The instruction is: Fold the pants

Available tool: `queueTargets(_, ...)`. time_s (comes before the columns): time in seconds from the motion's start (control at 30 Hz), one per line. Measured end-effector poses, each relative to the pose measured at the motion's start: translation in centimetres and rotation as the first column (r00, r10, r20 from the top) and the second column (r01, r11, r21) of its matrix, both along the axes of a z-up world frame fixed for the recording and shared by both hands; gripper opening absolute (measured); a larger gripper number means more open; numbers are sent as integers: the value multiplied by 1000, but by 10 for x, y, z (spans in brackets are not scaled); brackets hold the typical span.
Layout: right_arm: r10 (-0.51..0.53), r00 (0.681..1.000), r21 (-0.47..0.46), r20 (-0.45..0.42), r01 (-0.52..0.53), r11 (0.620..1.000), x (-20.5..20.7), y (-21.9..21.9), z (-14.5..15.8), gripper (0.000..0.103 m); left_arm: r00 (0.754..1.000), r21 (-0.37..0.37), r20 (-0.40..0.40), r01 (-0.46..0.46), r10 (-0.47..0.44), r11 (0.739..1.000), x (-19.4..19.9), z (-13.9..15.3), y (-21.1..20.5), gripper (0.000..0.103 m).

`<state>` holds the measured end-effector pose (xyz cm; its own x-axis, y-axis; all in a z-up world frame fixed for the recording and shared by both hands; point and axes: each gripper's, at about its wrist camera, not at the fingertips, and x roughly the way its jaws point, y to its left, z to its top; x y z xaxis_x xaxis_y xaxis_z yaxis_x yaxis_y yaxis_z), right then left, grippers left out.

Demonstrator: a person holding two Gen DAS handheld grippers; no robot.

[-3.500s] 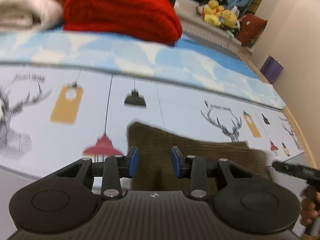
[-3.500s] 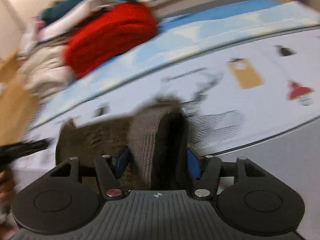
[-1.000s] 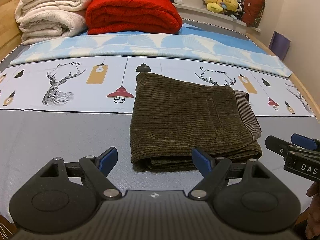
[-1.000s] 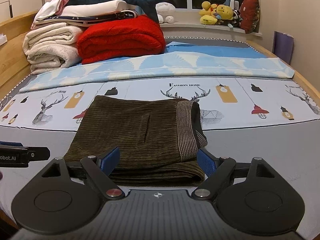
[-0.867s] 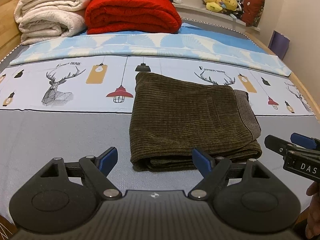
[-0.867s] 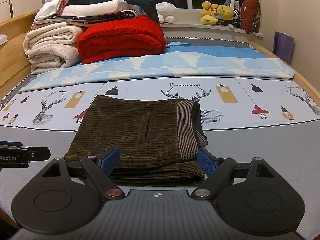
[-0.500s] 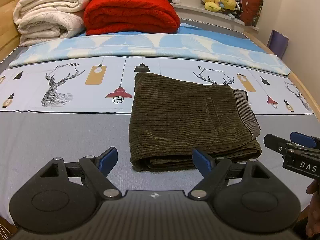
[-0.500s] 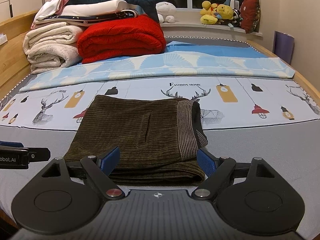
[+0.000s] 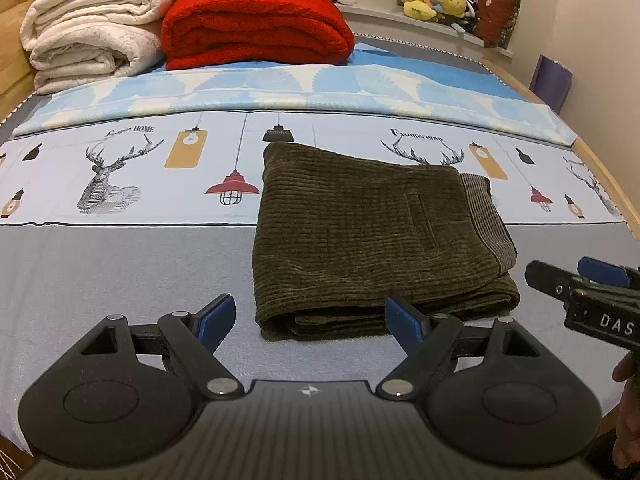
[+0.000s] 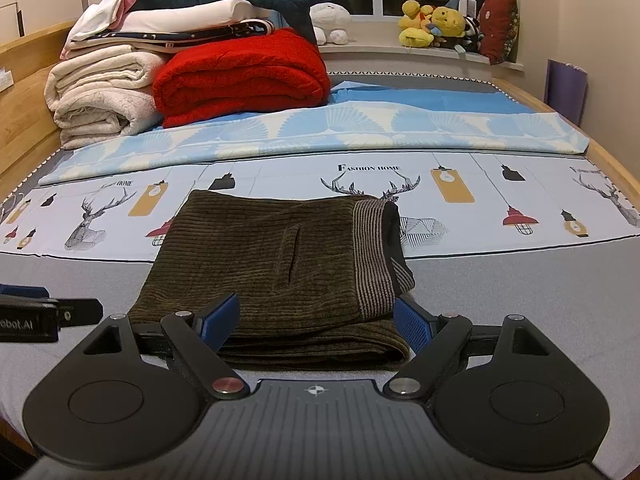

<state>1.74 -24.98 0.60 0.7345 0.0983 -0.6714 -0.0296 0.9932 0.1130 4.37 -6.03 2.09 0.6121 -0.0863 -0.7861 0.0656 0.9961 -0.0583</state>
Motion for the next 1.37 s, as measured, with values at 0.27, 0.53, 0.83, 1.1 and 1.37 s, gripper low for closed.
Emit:
queueTargets(0.27, 8, 1000, -2, -2, -8, 1000, 1, 2, 0, 85, 1000, -4, -4, 16, -16, 1000, -1, -1, 0, 86)
queueTargets(0.53, 3, 1000, 1, -7, -3, 1000, 1, 1, 0, 85, 1000, -6, -10, 23, -23, 1000, -1, -2, -1, 86)
queueTargets(0.83, 2, 1000, 3, -12, -2, 1000, 1, 1, -1, 85, 999, -3, -12, 34, -34, 999, 0, -3, -2, 86)
queueTargets(1.1, 4, 1000, 2, -13, -4, 1000, 2, 1, -2, 85, 999, -8, -9, 33, -33, 999, 0, -3, -2, 86)
queueTargets(1.37, 9, 1000, 0, -13, -9, 1000, 2, 2, -3, 85, 1000, -9, -5, 31, -31, 999, -1, -2, -2, 86)
